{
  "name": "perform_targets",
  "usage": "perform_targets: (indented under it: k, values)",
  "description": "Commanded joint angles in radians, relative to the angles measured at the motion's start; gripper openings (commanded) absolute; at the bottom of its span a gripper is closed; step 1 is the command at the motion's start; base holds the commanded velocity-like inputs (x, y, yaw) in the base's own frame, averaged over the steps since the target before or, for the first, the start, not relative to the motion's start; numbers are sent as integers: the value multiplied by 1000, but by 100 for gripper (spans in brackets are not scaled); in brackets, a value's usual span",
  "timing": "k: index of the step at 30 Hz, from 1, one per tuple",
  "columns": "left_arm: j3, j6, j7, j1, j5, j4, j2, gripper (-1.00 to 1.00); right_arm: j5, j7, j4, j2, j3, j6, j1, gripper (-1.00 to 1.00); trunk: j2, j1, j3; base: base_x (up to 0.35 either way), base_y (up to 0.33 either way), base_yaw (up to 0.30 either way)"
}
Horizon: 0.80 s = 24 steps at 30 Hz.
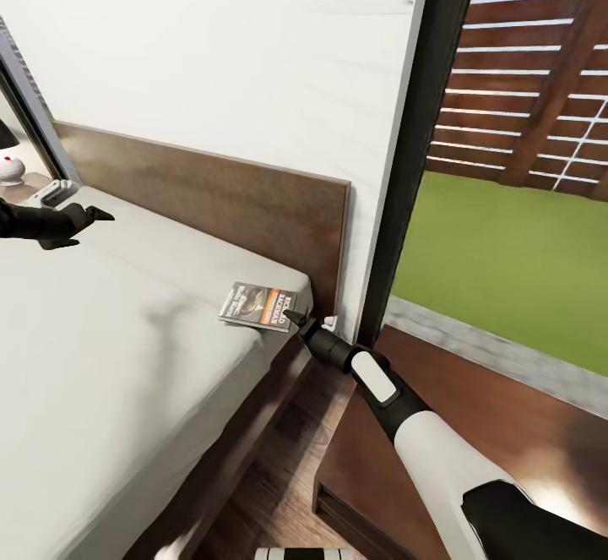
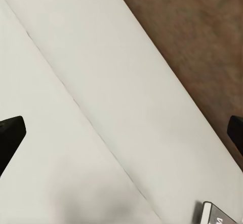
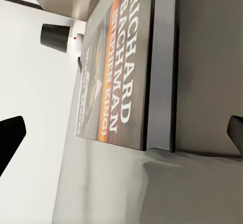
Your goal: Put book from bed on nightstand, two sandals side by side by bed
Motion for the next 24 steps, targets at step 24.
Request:
perform_targets:
  k: [24]
  values:
    - [-2,2,9,0,10,-2,0,100,-6,1,-1,0,11,3,-1,100,0,0,-29,0,0,0]
